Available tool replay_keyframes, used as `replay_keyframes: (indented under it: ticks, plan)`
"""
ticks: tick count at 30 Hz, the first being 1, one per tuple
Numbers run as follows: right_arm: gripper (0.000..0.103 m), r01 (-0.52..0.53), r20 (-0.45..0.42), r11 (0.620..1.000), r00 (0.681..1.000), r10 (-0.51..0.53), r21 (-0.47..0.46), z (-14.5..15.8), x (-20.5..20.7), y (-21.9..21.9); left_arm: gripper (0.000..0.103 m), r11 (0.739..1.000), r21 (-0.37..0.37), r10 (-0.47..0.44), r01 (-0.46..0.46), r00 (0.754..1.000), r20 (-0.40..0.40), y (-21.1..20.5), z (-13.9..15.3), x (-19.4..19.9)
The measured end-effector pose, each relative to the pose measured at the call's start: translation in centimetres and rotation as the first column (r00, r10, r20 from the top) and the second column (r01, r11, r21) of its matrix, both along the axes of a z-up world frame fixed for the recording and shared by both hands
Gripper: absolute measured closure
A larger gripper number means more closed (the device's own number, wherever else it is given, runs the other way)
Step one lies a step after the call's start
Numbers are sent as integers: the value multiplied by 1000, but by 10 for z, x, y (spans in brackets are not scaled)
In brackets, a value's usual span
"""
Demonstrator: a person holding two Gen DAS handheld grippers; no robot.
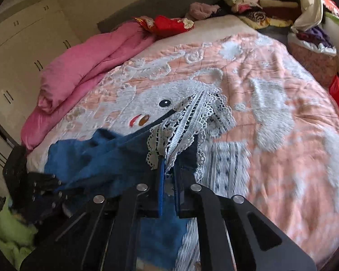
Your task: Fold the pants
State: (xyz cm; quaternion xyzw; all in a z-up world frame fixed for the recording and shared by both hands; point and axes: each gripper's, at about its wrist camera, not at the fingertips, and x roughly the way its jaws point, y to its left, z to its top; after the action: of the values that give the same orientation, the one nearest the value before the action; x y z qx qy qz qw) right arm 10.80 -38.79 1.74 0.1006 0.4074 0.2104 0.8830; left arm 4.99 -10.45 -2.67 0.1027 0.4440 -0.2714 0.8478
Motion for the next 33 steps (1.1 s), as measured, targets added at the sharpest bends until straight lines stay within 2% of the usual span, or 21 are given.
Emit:
replay_keyframes:
  ticks: [4,10,18,24,27,29,30,33]
  plan:
    - [97,51,-12,999,999,-51,-12,6,-38,-17,102,1000,-8,-8,8,1000,15,4,7,-8]
    - [97,93,-86,995,992,-94,-23,-9,-68,-29,102,1000,12,-28,28,1000,9,4,6,-20]
    - [97,109,-166,992,979,-118,-63,-33,-89,-27,102,997,56,-51,52,999,-11,0,-4,-31]
    - [93,118,-181,988,974,-135,-101,-43,-86,-25,99,992,97,-71,75,996,-49,-7,-17,-32]
    - [90,131,-217,983,964,-157,-128,-51,-83,-30,94,990,111,-78,85,995,-66,-10,-23,-33]
    - [79,139,-236,981,957,-168,-135,-56,-84,-34,90,989,111,-85,93,994,-74,-11,-25,-34]
    - [77,143,-239,981,956,-172,-133,-57,-85,-36,84,989,107,-89,97,993,-76,-11,-24,-34]
    - [68,166,-227,978,955,-190,-124,-53,-89,-43,53,991,93,-95,101,993,-69,-8,-18,-39]
